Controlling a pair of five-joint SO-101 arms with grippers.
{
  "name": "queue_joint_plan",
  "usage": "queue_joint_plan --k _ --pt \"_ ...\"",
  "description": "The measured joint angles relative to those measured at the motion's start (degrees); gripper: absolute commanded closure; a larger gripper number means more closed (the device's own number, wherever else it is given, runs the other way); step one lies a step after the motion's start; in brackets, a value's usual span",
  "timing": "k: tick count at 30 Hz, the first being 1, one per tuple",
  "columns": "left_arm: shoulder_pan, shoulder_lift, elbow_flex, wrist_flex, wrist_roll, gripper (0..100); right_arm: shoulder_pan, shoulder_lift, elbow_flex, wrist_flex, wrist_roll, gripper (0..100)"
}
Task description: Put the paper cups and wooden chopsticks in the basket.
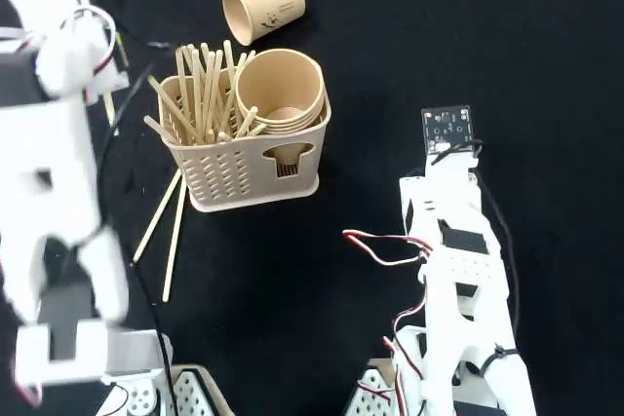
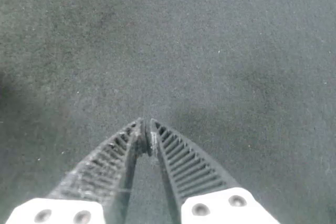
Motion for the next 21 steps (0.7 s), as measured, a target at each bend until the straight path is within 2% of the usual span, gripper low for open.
queue_joint_plan --k 7,17,19,21 --pt "3.16 -26.81 27.43 -19.52 0.18 97 0.00 0.00 0.00 0.00 0.00 98.5" --pt "16.79 -66.90 77.01 -62.07 0.18 97 0.00 0.00 0.00 0.00 0.00 98.5" --pt "18.46 -71.91 84.75 -67.25 0.18 97 0.00 0.00 0.00 0.00 0.00 98.5" --pt "18.99 -74.29 90.37 -69.01 0.18 97 0.00 0.00 0.00 0.00 0.00 98.5"
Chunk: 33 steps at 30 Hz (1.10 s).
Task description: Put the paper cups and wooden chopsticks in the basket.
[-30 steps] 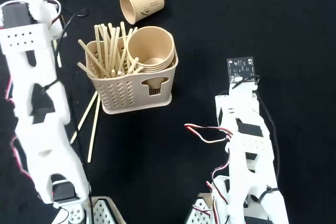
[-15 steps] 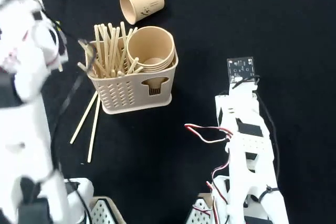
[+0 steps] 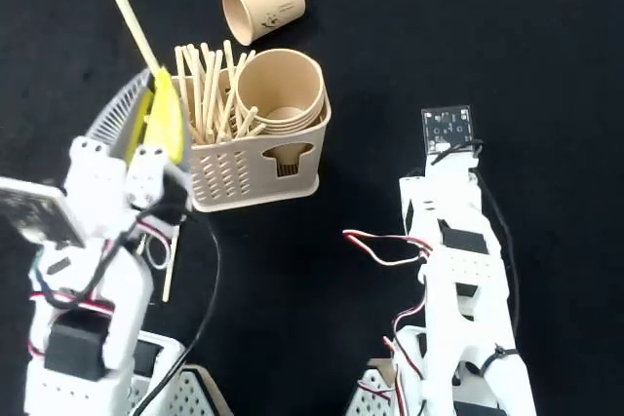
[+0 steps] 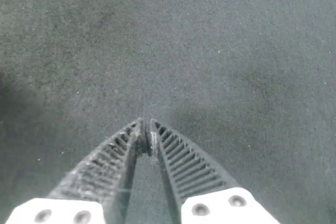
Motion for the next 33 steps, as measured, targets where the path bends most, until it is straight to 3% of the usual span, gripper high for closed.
queue_joint_plan --k 9,18,25,29,33 --pt "0.09 -1.14 10.46 -1.14 -1.32 86 0.00 0.00 0.00 0.00 0.00 98.5" --pt "0.09 -1.49 10.20 3.52 -1.23 86 0.00 0.00 0.00 0.00 0.00 98.5" --pt "-4.13 -1.58 8.97 3.96 2.02 86 0.00 0.00 0.00 0.00 0.00 98.5" --pt "-6.42 -1.58 2.90 11.96 2.29 86 0.00 0.00 0.00 0.00 0.00 98.5" --pt "-11.08 -1.58 -9.05 26.55 2.29 85 0.00 0.00 0.00 0.00 0.00 98.5"
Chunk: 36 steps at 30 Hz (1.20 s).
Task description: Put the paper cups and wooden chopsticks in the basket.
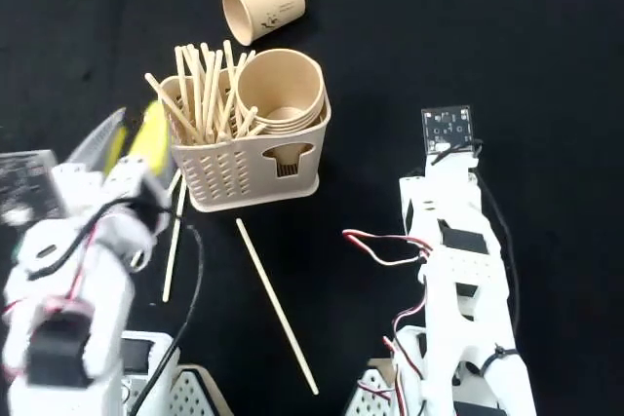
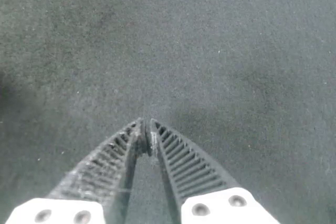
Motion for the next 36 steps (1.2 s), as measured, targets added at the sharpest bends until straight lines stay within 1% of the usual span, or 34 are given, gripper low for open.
queue_joint_plan --k 4,6,12,15,20,23,25,27,31,33,36 --pt "-9.85 3.34 -10.81 12.57 -0.88 85 0.00 0.00 0.00 0.62 1.49 98.5" --pt "-14.68 7.30 -12.40 16.09 -4.75 85 -0.62 0.00 -1.05 4.48 2.73 98.5" --pt "-22.07 23.03 -11.52 24.09 -18.11 85 -4.48 -0.09 -13.36 24.88 3.52 98.4" --pt "-27.16 29.01 -8.53 24.44 -21.63 85 -8.26 -0.09 -18.73 34.90 3.52 98.4" --pt "-38.07 31.03 -0.35 19.87 -22.95 85 -18.11 -0.09 -22.77 48.88 3.60 98.3" --pt "-42.73 31.03 6.86 14.59 -23.21 85 -25.23 -0.09 -23.03 53.80 3.60 98.3" --pt "-43.78 31.03 12.75 10.29 -24.09 85 -31.21 -0.09 -23.03 55.30 3.52 98.3" --pt "-44.04 31.03 19.43 6.33 -26.46 86 -37.36 -0.09 -23.03 55.65 1.58 98.2" --pt "-43.25 31.03 32.09 -3.78 -31.30 86 -47.74 -0.09 -23.03 55.21 -8.26 98.2" --pt "-43.16 31.03 33.14 -5.10 -32.09 86 -51.69 -0.09 -23.03 53.54 -11.78 97.5" --pt "-43.34 31.03 33.49 -5.19 -32.26 86 -55.21 1.32 -21.98 48.35 -13.36 88.8"
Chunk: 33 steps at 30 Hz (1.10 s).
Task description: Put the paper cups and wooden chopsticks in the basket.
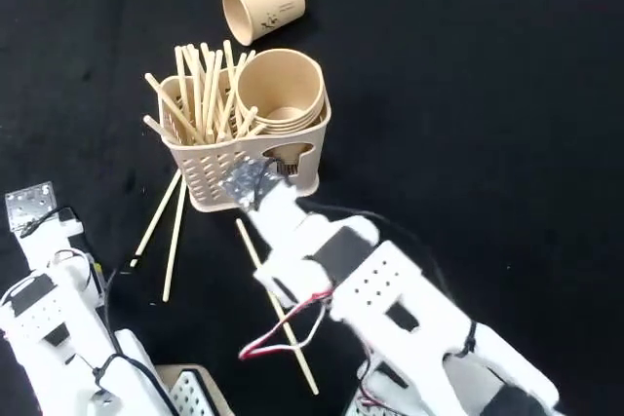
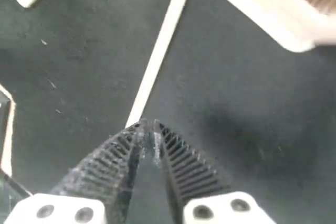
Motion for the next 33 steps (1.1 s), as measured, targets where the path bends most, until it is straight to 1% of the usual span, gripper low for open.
queue_joint_plan --k 2,7,13,22,25,27,31,33 --pt "-0.53 0.00 0.00 0.00 0.09 86 -0.79 3.16 0.70 -3.52 -1.67 84.1" --pt "-0.44 0.00 0.35 0.00 0.00 86 -1.41 14.33 0.70 -10.73 -6.51 85.3" --pt "-0.44 0.00 0.35 0.00 0.00 86 -1.41 24.35 -0.26 -13.80 -10.29 85.1" --pt "-0.44 0.00 0.97 0.00 -0.26 86 -1.41 26.55 -3.87 -15.12 -15.65 85.0" --pt "-0.44 0.00 0.97 0.00 -0.53 86 -1.67 28.31 -4.13 -15.56 -16.18 85.3" --pt "-0.35 0.00 0.97 0.00 -0.44 86 -3.16 29.98 -4.13 -15.91 -16.18 85.3" --pt "-0.35 0.00 0.97 0.00 -0.53 86 -4.57 33.93 -4.31 -18.99 -16.18 85.5" --pt "-0.35 0.00 0.97 0.00 -0.53 86 -4.57 35.87 -5.19 -19.43 -16.18 89.4"
